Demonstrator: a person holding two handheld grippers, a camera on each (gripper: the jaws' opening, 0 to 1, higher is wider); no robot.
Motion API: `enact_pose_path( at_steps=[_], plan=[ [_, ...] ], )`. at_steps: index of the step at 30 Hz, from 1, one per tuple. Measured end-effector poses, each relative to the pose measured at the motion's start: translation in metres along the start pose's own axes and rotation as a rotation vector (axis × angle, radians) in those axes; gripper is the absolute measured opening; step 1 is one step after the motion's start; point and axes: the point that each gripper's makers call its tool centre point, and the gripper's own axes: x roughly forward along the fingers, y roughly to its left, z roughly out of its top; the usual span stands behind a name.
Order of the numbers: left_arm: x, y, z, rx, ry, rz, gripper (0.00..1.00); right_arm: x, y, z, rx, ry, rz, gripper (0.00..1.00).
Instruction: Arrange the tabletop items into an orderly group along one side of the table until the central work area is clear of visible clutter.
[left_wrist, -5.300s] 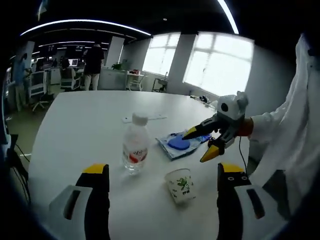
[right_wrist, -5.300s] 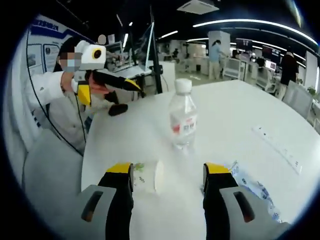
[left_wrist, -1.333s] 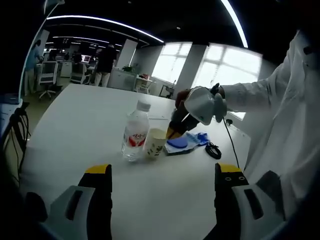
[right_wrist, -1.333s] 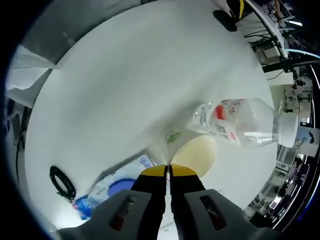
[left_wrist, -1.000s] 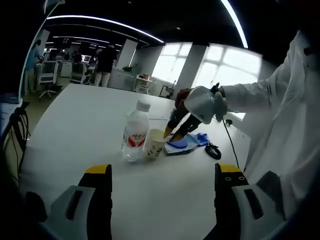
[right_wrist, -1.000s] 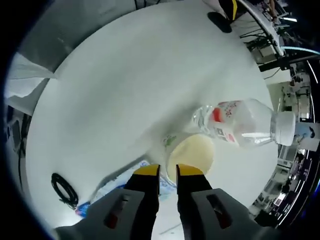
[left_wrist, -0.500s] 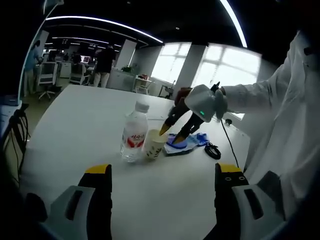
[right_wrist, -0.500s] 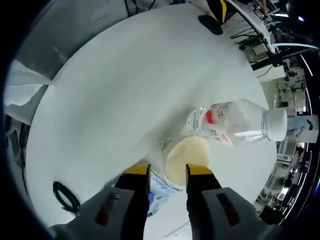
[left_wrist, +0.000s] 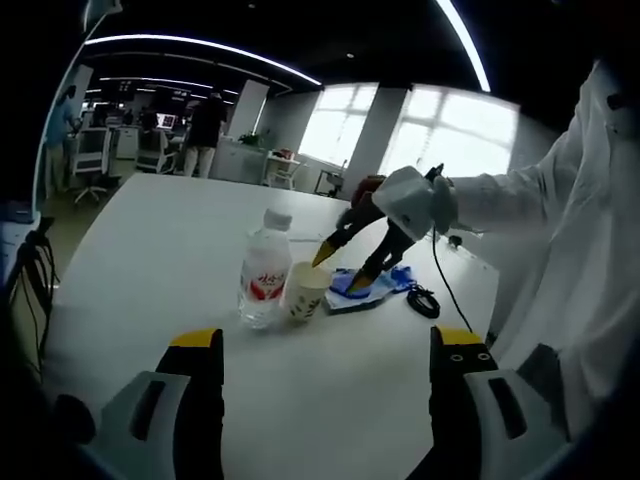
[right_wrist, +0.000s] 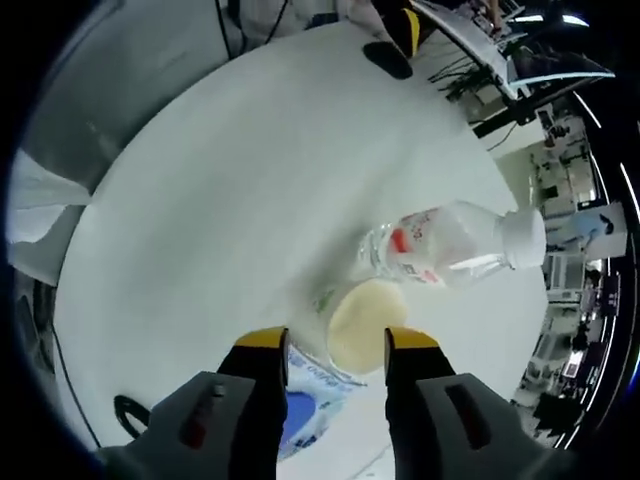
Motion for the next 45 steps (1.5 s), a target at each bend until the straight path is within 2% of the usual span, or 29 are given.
enact_pose_path(
  at_steps=[4, 11, 21, 33, 45],
  plan=[
    [0.001, -0.002, 0.002, 0.008, 0.003, -0.005, 0.87, -0.003, -0.001, 0.001, 0.025, -0.011, -0.016, 0.43],
    [0.002, -0.007, 0.007, 0.024, 0.007, -0.013, 0.87, -0.010, 0.000, -0.003, 0.064, -0.018, -0.042, 0.45],
    [0.004, -0.013, 0.016, 0.049, 0.013, -0.027, 0.88, -0.028, 0.001, 0.000, 0.173, -0.067, -0.114, 0.48],
    [0.012, -0.026, 0.032, 0.100, 0.021, -0.053, 0.89, -0.069, -0.004, -0.003, 0.379, -0.169, -0.265, 0.50],
    [0.020, -0.042, 0.043, 0.150, 0.040, -0.087, 0.89, -0.108, 0.021, -0.020, 0.623, -0.257, -0.380, 0.51]
  ],
)
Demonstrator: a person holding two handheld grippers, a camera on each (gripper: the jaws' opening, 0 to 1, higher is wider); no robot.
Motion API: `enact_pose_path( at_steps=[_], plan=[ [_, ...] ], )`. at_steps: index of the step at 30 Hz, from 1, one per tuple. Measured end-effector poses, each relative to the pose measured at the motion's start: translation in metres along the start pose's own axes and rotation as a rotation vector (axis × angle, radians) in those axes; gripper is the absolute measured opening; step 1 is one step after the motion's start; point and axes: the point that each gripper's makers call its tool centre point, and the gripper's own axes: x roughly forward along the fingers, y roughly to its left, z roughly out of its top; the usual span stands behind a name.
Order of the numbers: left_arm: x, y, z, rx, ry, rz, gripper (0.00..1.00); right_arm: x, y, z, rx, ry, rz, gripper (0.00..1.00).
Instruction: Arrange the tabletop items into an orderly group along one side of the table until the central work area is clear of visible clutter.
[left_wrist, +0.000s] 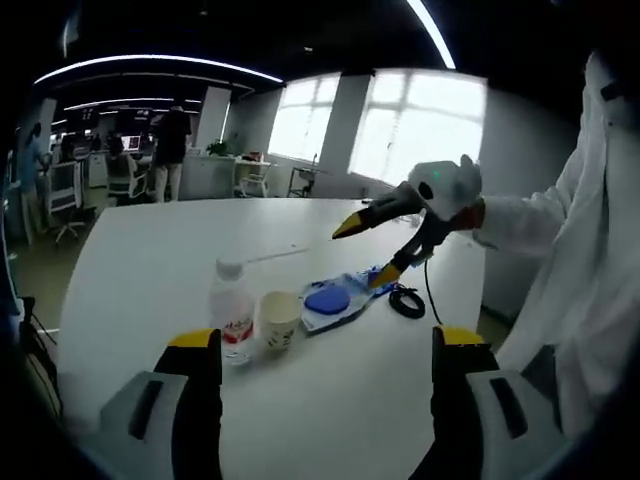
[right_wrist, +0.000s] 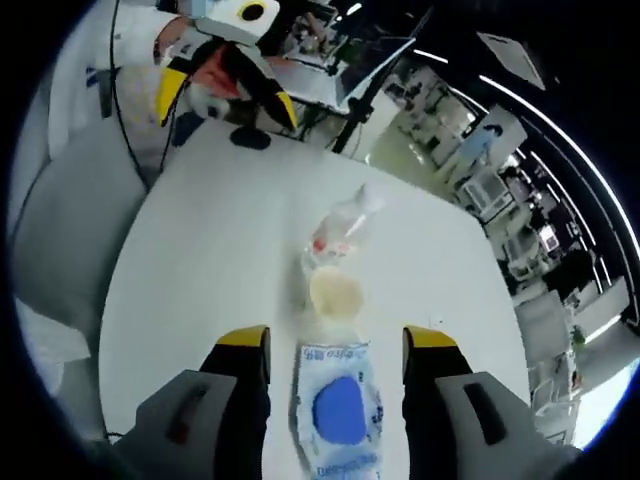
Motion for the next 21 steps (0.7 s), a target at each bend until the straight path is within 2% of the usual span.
enact_pose_path(
  at_steps=[10, 18, 21],
  plan=[
    [0.008, -0.014, 0.006, 0.045, 0.020, -0.023, 0.90, -0.045, -0.004, -0.025, 0.218, -0.057, -0.136, 0.51],
    [0.012, -0.024, 0.012, 0.072, 0.028, -0.038, 0.90, -0.083, 0.003, -0.046, 0.391, -0.109, -0.218, 0.52],
    [0.014, -0.029, 0.013, 0.082, 0.033, -0.045, 0.90, -0.094, 0.009, -0.057, 0.409, -0.098, -0.243, 0.52]
  ],
)
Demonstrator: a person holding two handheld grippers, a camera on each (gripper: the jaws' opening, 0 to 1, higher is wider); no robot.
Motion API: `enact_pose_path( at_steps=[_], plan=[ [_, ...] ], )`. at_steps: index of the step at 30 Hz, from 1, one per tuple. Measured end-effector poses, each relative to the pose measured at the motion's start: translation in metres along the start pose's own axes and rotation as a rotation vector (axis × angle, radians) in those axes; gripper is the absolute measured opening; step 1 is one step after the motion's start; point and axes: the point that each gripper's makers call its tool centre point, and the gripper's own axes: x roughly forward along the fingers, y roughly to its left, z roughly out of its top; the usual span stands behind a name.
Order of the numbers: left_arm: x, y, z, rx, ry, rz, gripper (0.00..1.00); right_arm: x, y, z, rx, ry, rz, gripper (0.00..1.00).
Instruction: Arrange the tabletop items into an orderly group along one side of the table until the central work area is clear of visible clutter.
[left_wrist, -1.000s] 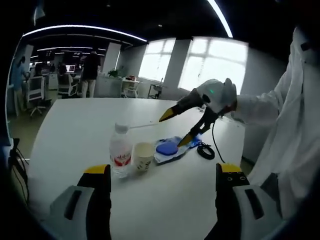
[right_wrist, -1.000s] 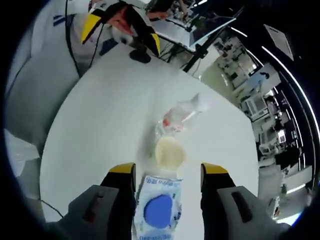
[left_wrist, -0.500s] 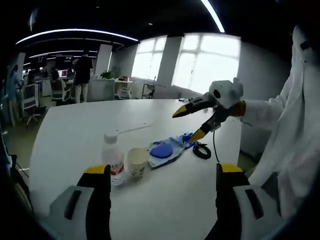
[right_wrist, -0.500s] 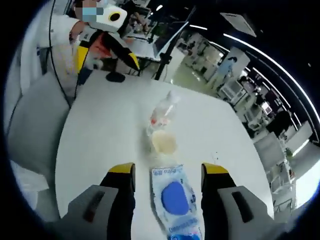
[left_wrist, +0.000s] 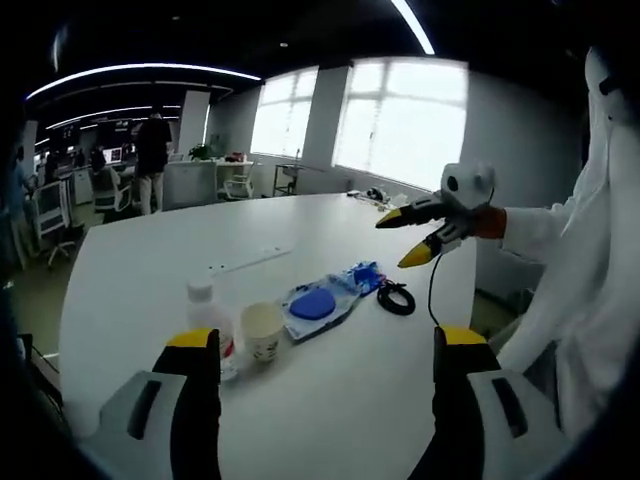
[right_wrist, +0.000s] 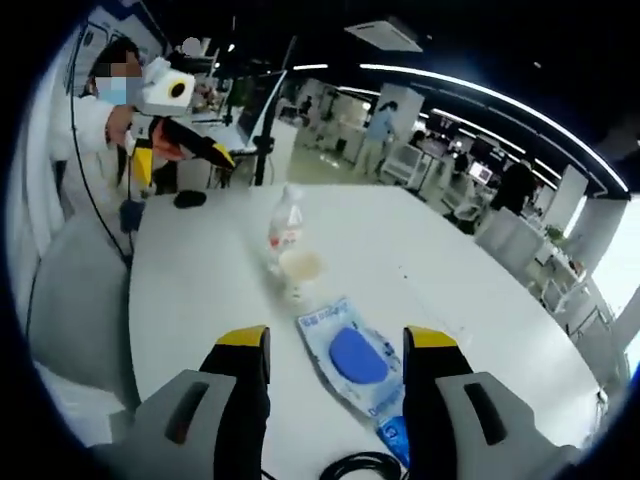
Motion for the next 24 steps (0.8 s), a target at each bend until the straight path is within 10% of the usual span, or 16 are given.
enact_pose_path(
  at_steps=[24],
  plan=[
    [0.014, -0.029, -0.002, 0.021, 0.012, -0.017, 0.95, -0.099, -0.010, -0.083, 0.299, -0.010, -0.174, 0.57]
  ],
)
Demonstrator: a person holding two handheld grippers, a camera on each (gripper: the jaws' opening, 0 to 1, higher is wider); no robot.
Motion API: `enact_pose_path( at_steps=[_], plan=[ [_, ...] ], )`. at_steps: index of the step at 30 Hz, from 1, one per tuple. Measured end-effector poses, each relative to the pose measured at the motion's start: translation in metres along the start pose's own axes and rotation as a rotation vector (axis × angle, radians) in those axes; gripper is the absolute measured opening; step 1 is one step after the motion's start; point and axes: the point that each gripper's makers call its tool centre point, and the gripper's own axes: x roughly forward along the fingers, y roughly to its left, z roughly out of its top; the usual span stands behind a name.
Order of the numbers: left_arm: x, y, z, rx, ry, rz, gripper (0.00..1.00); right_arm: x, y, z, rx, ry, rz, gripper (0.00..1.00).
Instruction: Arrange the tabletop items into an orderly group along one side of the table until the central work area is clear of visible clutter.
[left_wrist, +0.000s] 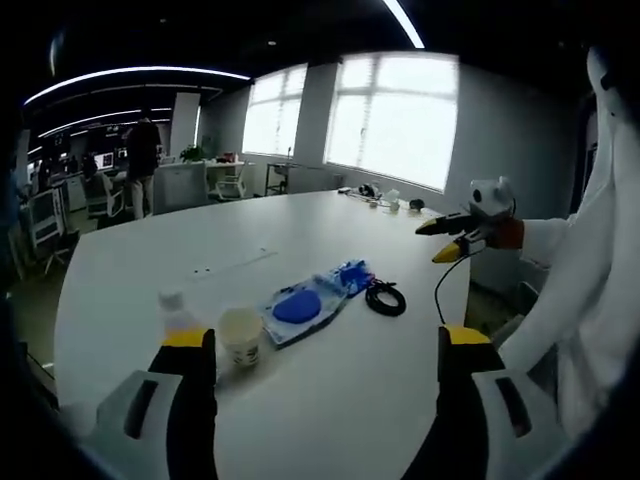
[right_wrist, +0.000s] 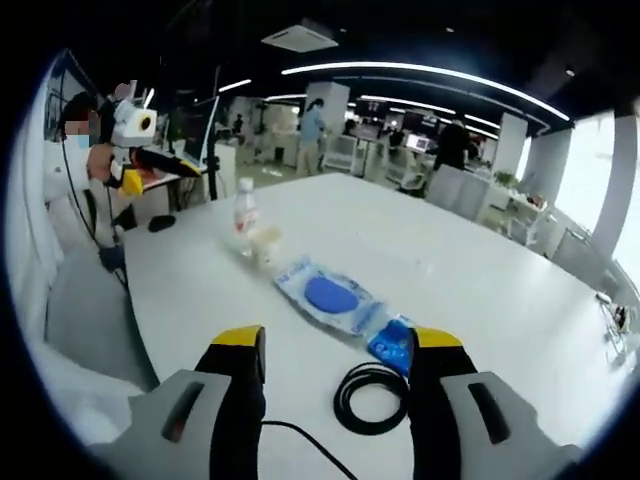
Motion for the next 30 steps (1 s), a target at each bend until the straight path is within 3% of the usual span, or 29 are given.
enact_pose_path(
  at_steps=[15, 23, 30],
  plan=[
    [-0.001, -0.012, -0.033, -0.052, 0.038, 0.012, 1.00, -0.040, -0.011, -0.054, 0.100, 0.067, -0.048, 0.66],
    [-0.001, -0.019, -0.056, -0.085, 0.077, 0.008, 1.00, -0.050, -0.008, -0.078, 0.139, 0.105, -0.057, 0.69],
    [-0.001, -0.020, -0.062, -0.102, 0.089, 0.010, 1.00, -0.052, -0.002, -0.086, 0.159, 0.121, -0.051, 0.70]
  ],
)
